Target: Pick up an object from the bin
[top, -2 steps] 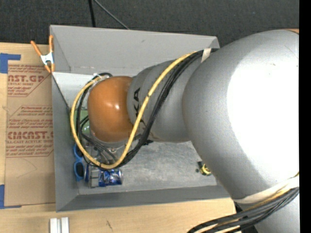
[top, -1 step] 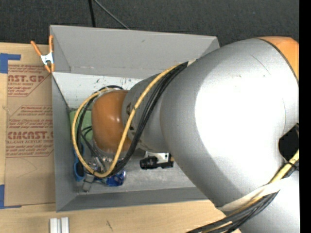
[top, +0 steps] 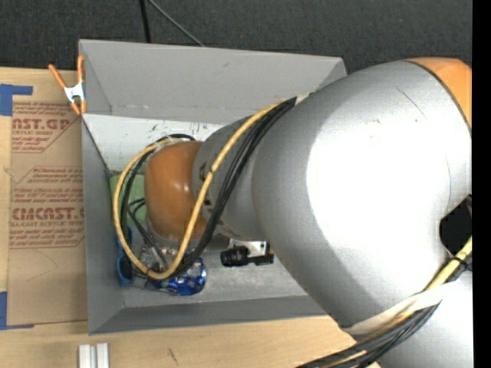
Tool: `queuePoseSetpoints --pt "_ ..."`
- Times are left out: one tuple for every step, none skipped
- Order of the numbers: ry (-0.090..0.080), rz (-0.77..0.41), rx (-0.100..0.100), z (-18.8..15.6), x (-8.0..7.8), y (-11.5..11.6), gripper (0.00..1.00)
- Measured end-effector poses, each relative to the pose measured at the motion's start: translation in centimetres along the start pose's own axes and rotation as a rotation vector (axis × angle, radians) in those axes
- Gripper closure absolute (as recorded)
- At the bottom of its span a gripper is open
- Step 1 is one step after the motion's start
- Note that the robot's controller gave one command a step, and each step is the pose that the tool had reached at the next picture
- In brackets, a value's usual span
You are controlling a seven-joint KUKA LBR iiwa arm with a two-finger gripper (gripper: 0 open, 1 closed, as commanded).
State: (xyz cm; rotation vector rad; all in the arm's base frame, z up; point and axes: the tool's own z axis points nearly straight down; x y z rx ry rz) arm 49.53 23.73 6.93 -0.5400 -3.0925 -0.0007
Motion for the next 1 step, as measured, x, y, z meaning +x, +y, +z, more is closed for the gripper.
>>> queuePoseSetpoints --pt "-0.009 -0.018 -0.007 -14.45 -3.43 1.87 1.00"
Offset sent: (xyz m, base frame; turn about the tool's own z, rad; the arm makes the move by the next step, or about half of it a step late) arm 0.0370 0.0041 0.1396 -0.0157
